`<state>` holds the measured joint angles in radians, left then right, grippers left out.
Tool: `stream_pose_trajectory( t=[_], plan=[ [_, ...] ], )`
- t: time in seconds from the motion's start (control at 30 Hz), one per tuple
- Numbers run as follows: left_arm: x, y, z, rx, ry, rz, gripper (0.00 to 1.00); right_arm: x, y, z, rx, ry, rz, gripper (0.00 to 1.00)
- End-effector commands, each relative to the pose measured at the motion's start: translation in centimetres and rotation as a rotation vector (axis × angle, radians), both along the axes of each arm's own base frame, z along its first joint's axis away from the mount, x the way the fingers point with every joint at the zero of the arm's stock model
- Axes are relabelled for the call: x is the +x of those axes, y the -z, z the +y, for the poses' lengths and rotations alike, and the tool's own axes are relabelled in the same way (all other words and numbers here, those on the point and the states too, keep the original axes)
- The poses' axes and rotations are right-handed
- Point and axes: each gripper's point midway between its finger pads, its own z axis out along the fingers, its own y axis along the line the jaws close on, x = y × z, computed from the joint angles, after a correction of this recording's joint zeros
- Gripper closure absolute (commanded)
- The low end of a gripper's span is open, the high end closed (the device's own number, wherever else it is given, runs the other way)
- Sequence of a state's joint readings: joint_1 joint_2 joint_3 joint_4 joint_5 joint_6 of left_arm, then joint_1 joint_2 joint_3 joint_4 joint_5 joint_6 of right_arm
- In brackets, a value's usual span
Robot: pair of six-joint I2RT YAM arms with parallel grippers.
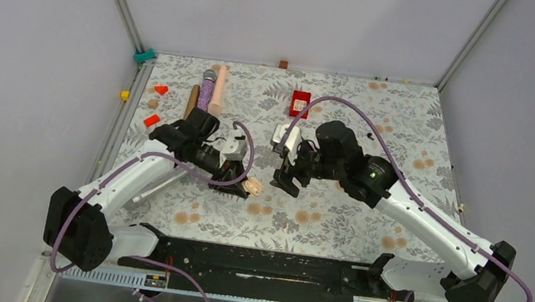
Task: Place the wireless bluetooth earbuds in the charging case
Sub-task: Open the charging case, then adjust the earbud at the center of the board.
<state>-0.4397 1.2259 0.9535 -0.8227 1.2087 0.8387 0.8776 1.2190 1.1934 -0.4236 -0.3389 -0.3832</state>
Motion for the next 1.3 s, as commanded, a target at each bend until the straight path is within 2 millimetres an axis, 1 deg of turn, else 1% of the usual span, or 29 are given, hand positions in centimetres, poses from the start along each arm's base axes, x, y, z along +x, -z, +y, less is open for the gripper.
stream_pose_trajectory(
  t=[0.0, 0.1, 0.23, 0.33, 0.4, 0.5, 0.67, 0.77, 0.83, 0.9, 1.0, 1.07, 1.17, 1.27],
  plan=[
    [1.5, -2.0, -0.3, -0.062, -0.010, 0.007, 1.00, -1.2, 1.5, -0.8, -0.017, -0.079, -0.035, 0.20],
    [1.8, -2.0, -0.1, -0.056, -0.016, 0.026, 1.00, -1.5, 2.8, -0.6, -0.013, -0.087, -0.009, 0.20],
    [2.0, -2.1, -0.2, -0.047, -0.015, 0.048, 1.00, -1.9, 3.3, 0.4, 0.026, -0.089, 0.054, 0.20],
    [2.2, -1.9, -0.2, -0.030, -0.022, 0.077, 1.00, -1.2, 2.9, 1.3, 0.075, -0.040, 0.099, 0.21],
    [2.4, -1.8, -0.3, -0.021, -0.028, 0.095, 1.00, -0.4, 2.6, 1.7, 0.101, -0.001, 0.122, 0.21],
    [2.4, -1.8, -0.4, -0.026, -0.024, 0.103, 1.00, 0.5, 2.1, 2.5, 0.137, 0.028, 0.184, 0.21],
    [2.1, -2.0, -0.4, -0.037, -0.019, 0.104, 1.00, 1.1, 2.5, 3.6, 0.145, 0.041, 0.245, 0.21],
    [1.8, -2.1, -0.3, -0.044, -0.012, 0.100, 1.00, 2.1, 3.2, 3.6, 0.134, 0.088, 0.237, 0.22],
    [1.5, -2.3, -0.2, -0.055, 0.008, 0.077, 1.00, 2.8, 3.2, 3.4, 0.132, 0.115, 0.220, 0.22],
    [1.3, -2.2, -0.1, -0.050, 0.016, 0.082, 1.00, 3.2, 2.9, 3.1, 0.143, 0.130, 0.221, 0.22],
    [1.0, -2.1, 0.0, -0.048, 0.031, 0.084, 1.00, 3.5, 2.1, 2.8, 0.179, 0.134, 0.271, 0.21],
    [0.9, -2.3, 0.1, -0.054, 0.038, 0.081, 1.00, 3.8, 1.9, 2.7, 0.194, 0.140, 0.299, 0.21],
    [0.8, -2.5, 0.1, -0.057, 0.041, 0.076, 1.00, 3.6, 2.2, 2.7, 0.190, 0.124, 0.315, 0.22],
    [0.8, -2.4, 0.1, -0.054, 0.039, 0.074, 1.00, 2.0, 2.0, 3.1, 0.199, 0.043, 0.364, 0.22]
  ],
)
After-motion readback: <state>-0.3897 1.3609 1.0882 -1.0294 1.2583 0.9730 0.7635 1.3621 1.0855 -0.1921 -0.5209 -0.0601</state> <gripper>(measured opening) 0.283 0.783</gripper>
